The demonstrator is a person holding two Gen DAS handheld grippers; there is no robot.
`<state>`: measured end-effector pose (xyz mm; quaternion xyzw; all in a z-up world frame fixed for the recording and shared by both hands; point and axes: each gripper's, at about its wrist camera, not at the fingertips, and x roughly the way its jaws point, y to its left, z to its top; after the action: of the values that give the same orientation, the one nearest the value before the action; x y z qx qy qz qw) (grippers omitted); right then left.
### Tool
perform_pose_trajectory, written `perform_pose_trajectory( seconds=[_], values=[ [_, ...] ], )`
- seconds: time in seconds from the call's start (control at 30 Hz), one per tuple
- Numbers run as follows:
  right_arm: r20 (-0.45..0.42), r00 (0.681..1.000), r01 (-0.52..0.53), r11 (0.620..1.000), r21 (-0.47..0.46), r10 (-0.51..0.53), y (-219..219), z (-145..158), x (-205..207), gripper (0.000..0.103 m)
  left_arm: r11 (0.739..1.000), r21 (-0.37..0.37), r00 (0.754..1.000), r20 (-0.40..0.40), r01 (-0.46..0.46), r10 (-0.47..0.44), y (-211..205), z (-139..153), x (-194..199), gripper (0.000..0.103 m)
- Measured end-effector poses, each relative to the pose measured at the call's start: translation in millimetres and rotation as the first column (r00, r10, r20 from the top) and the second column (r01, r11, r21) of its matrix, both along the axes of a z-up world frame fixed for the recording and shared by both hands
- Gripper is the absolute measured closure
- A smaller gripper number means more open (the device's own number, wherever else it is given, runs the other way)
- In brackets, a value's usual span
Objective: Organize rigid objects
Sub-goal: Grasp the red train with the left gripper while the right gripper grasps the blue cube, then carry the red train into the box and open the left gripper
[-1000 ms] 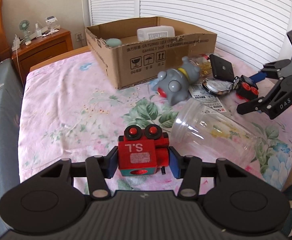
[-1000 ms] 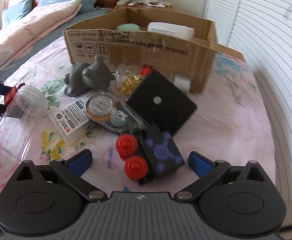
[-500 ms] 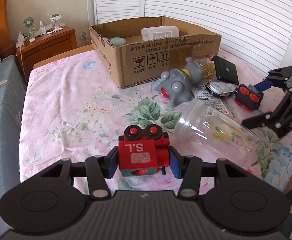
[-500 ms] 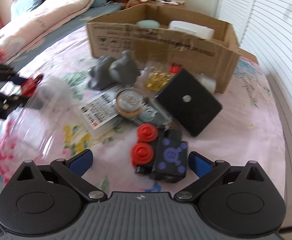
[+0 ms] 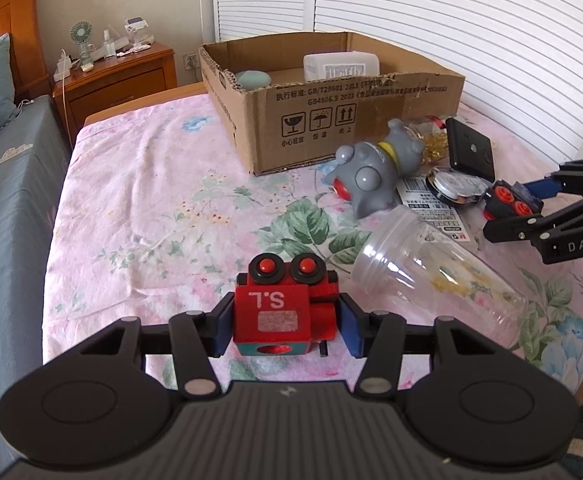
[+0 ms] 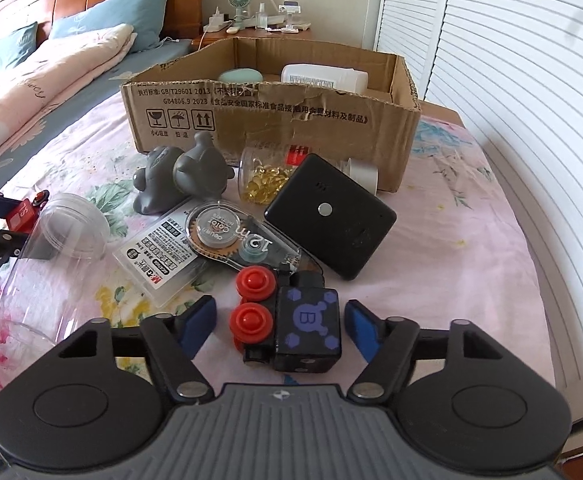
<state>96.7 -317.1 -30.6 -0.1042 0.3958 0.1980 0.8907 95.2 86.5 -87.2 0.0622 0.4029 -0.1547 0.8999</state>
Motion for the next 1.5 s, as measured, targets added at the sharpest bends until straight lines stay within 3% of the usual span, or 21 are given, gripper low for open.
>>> perform_pose_trajectory(
  seconds=[0.23,0.9,1.17,1.5],
  values=[
    [-0.004,1.0,-0.004,1.0,-0.009,0.004,2.6,3.1,-2.4,0.047,1.0,-0.011,1.0,-0.012,-0.013,0.012,1.4,1.1,3.1,0.053],
    [-0.05,0.996,-0.079,0.996,-0.036,0.077,-6.0,33.3,0.0,0.048,0.999,0.019,0.998,-0.047,0.05,-0.049,14.1,33.7,8.5,0.053],
    [0.012,0.992,-0.121,0.99,-0.075,0.122,-2.2,55.2,7.6,0.048,0.993,0.014,0.993,0.015,0.121,-0.121,-1.3,64.2,25.5,0.053],
    [0.079,0.986,-0.139,0.988,-0.064,0.144,0.0,79.8,30.2,0.048,0.991,-0.005,0.981,0.137,0.137,-0.134,-30.0,99.1,85.2,0.053]
  ],
)
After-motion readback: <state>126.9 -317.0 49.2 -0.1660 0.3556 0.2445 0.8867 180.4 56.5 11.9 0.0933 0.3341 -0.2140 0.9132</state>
